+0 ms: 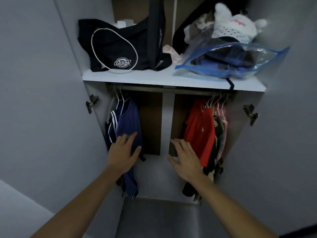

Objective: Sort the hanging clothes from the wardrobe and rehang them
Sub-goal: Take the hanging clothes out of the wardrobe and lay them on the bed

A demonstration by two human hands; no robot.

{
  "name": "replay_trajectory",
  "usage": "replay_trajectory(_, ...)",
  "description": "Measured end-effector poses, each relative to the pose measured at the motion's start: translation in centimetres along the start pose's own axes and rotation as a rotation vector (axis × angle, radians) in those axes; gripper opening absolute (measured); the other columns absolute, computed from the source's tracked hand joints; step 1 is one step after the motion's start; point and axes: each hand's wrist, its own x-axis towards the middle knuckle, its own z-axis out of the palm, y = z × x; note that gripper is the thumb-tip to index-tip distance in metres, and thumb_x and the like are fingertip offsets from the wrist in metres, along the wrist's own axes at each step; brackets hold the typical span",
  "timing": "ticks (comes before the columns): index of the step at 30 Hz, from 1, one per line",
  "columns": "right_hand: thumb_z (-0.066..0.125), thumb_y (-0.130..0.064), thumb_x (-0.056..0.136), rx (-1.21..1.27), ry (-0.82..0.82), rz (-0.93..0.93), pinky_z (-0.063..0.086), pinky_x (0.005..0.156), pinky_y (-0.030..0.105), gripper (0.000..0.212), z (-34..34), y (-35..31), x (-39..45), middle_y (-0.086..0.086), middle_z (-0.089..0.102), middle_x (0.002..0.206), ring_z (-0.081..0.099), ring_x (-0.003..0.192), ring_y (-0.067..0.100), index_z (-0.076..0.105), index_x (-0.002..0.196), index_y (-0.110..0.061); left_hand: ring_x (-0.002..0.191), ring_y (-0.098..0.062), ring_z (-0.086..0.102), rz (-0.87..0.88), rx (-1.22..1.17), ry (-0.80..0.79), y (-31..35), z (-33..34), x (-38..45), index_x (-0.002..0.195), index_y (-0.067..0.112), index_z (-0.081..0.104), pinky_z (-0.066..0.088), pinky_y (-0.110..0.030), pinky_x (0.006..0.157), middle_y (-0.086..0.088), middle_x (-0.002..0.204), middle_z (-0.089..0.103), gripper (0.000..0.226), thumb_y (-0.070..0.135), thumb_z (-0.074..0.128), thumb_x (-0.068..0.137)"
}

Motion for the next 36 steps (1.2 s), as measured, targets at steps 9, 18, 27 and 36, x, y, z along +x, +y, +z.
replay_trajectory(9,0.046,-0.059,0.104,0.021,-0.105,-0.096,0.044,0.112,0.044,0.067,4.9,-1.3,14.8,0.001,0.039,0.158,0.036,0.142,0.021,0.033,0.160,-0.025,0.110,-0.024,0.054,-0.207,-0.030,0.002,-7.7,0.6,6.7,0.158,0.019,0.040,0.055,-0.041,0.080,-0.003,0.122,0.059,0.072,0.062,0.032,0.100)
replay_trajectory(18,0.047,-0.056,0.105,0.101,-0.195,-0.187,0.042,0.112,0.045,0.066,9.4,-3.6,25.1,0.002,0.037,0.159,0.038,0.142,0.028,0.032,0.160,-0.023,0.126,-0.024,0.049,-0.377,-0.078,-0.027,-9.8,2.3,9.8,0.159,0.022,0.034,0.054,-0.042,0.090,-0.002,0.134,0.053,0.060,0.043,0.051,0.105)
replay_trajectory(27,0.052,-0.049,0.104,0.163,-0.252,-0.250,0.041,0.112,0.046,0.063,15.0,-3.1,34.9,0.001,0.036,0.160,0.036,0.144,0.028,0.035,0.159,-0.022,0.126,-0.028,0.053,-0.506,-0.013,-0.046,-10.6,7.0,14.4,0.156,0.019,0.038,0.054,-0.044,0.091,-0.004,0.139,0.052,0.056,0.031,0.053,0.103)
replay_trajectory(36,0.062,-0.042,0.100,0.106,-0.275,-0.296,0.040,0.114,0.046,0.068,19.5,-1.5,42.1,0.009,0.041,0.157,0.037,0.143,0.036,0.033,0.159,-0.022,0.116,-0.034,0.059,-0.616,0.092,0.014,-11.3,11.9,18.0,0.138,0.015,0.049,0.053,-0.045,0.079,-0.012,0.128,0.058,0.040,0.033,0.052,0.103)
